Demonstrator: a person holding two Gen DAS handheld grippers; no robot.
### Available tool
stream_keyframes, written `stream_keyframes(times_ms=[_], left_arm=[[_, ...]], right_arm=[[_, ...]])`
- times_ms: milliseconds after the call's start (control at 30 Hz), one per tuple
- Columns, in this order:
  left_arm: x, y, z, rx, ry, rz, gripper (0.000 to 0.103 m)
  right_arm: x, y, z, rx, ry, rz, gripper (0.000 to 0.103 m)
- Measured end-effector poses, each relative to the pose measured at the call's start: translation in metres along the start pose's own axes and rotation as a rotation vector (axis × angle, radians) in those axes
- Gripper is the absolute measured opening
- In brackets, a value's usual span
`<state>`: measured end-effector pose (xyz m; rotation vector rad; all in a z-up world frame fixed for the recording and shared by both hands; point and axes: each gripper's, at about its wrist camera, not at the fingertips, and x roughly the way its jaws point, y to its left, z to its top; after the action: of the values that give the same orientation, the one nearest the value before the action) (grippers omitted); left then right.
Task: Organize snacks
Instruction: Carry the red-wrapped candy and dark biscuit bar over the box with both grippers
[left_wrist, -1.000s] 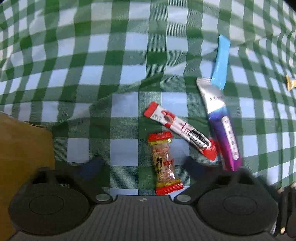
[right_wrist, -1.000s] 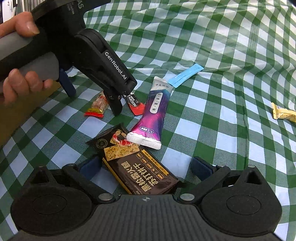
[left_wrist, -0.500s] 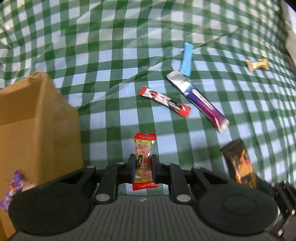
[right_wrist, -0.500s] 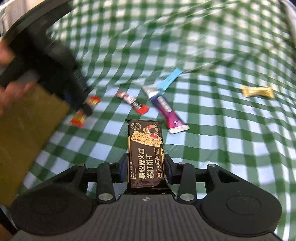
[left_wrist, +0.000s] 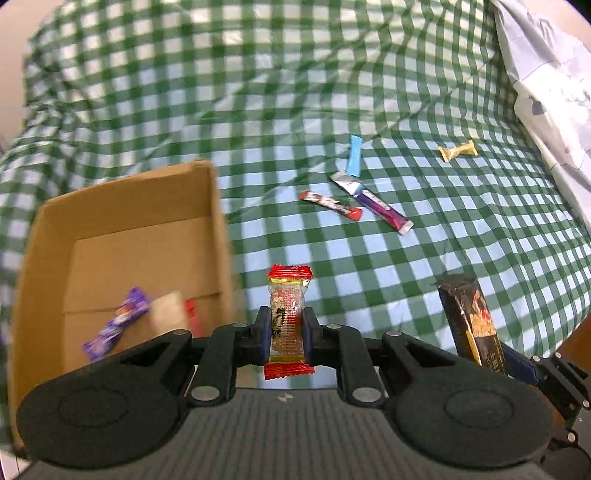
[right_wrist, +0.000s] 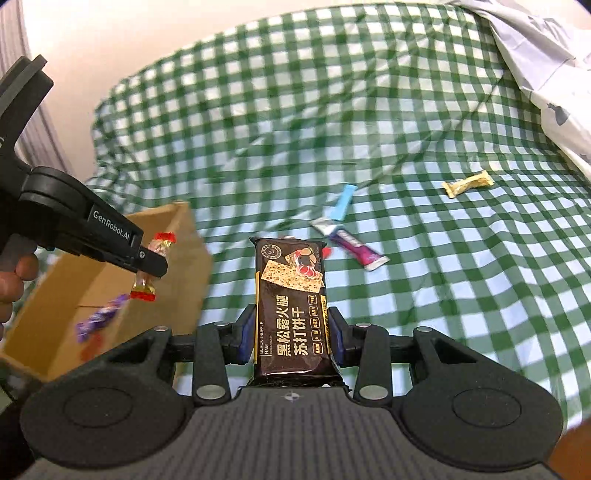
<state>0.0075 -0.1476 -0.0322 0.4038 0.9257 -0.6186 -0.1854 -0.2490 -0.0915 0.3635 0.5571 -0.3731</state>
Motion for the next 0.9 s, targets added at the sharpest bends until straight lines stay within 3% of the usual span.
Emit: stream_keyframes(times_ms=[400, 600, 900], left_arm=[[-0.101, 0.092, -0.097, -0.093, -0.022, 0.131, 0.018], [-0.139, 0.124, -0.148, -0.14, -0.037, 0.147, 0.018], [-0.161, 0.143, -0.19, -0.194, -0.061, 0.135, 0.018]], right_arm=[[-0.081, 0.093, -0.028, -0.08, -0.007, 0.15, 0.041], [-0.108, 0.141, -0.045, -0.142, 0.006, 0.208, 0.041], [-0.133, 0.18, -0.065, -0.239, 0.01, 0.216, 0.041]])
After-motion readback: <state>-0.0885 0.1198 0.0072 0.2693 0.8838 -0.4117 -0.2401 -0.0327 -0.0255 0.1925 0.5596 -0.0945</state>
